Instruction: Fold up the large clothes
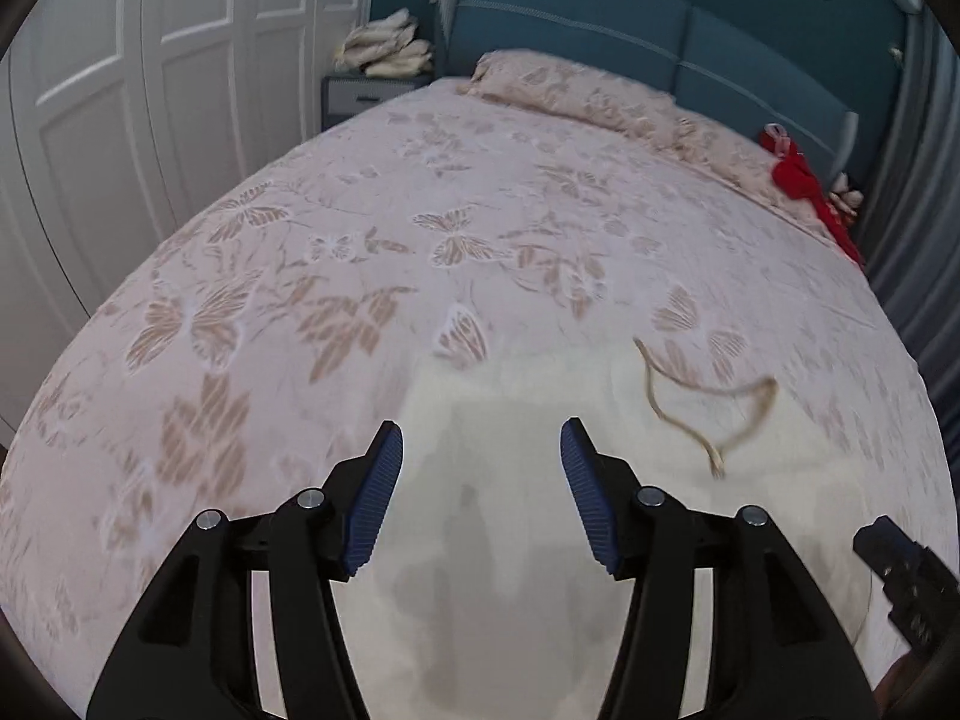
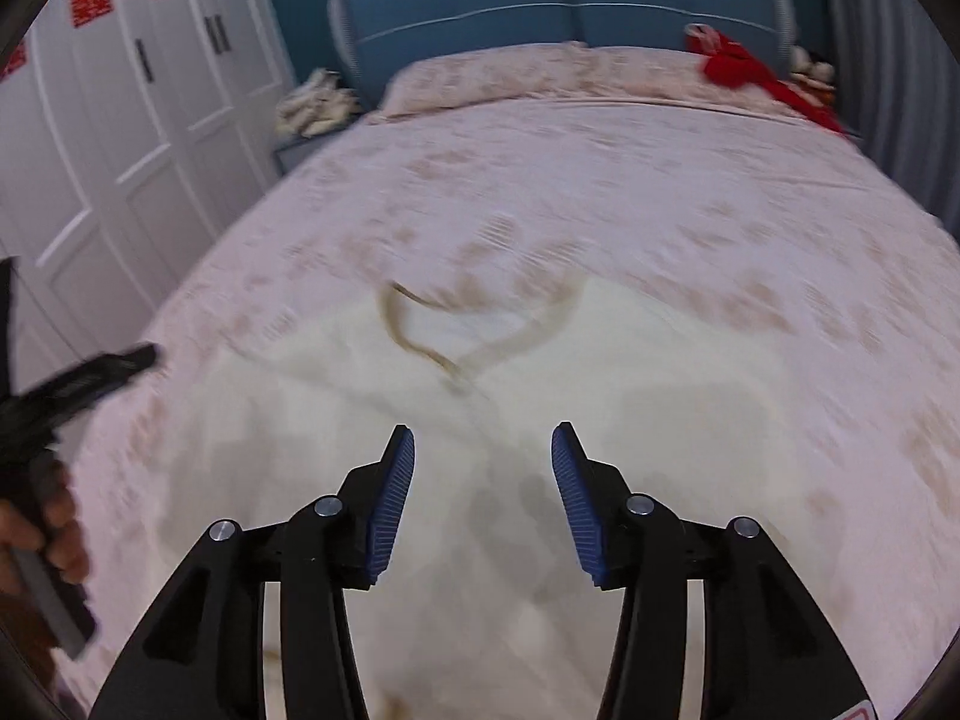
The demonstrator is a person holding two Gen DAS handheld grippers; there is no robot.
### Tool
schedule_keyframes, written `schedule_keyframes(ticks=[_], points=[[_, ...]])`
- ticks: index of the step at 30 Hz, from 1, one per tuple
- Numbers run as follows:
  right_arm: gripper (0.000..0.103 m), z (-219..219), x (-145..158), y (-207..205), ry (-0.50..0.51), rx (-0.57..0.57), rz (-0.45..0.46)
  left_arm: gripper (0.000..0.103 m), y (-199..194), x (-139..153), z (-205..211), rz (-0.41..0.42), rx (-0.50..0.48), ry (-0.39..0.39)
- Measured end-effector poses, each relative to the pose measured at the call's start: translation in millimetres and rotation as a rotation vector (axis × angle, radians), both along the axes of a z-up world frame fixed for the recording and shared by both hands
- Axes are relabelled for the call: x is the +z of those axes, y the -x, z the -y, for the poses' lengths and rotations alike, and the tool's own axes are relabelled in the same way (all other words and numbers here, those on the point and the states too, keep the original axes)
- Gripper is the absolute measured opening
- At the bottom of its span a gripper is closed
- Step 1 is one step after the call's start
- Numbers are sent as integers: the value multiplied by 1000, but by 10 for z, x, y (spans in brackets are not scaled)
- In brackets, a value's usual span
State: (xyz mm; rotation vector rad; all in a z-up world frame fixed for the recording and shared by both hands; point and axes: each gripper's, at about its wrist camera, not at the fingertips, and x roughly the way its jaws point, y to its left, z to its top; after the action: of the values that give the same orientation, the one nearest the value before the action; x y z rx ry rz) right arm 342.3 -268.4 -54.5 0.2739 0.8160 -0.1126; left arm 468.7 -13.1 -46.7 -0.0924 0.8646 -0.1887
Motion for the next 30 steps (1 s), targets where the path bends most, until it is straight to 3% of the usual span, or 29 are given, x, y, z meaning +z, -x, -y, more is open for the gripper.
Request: schedule_keyframes(ticks=[4, 11, 17, 18, 20, 21, 25, 27, 30], points=[[48, -166, -165, -735, -76, 49, 0, 53, -475, -262, 127, -86, 19, 52], [48, -168, -690, -1601, -262, 54, -69, 53, -774, -792, 221, -147, 43, 16], [48, -258, -1050, -1912, -240, 80, -138, 53, -867, -1043, 238, -141, 39, -56], [46, -315, -1100, -1945, -217, 92, -148, 53, -876, -1076, 246, -138, 40, -70], [27, -403, -1120, -1962, -136, 111, -153, 54, -881, -1120, 292, -127, 40, -111], [2, -452, -1113, -1978, -94, 125, -161, 54, -875, -1113, 323, -122, 38, -137], [2, -684, -933, -1911, 160, 158, -123, 54, -857, -1040, 334, -105, 30, -202], [1, -751, -986, -1909, 219, 181, -138, 55, -884, -1091, 294, -119, 28, -193], [2, -768, -1179, -1930, 225, 187, -180, 55, -856, -1163, 293, -100, 28, -190]])
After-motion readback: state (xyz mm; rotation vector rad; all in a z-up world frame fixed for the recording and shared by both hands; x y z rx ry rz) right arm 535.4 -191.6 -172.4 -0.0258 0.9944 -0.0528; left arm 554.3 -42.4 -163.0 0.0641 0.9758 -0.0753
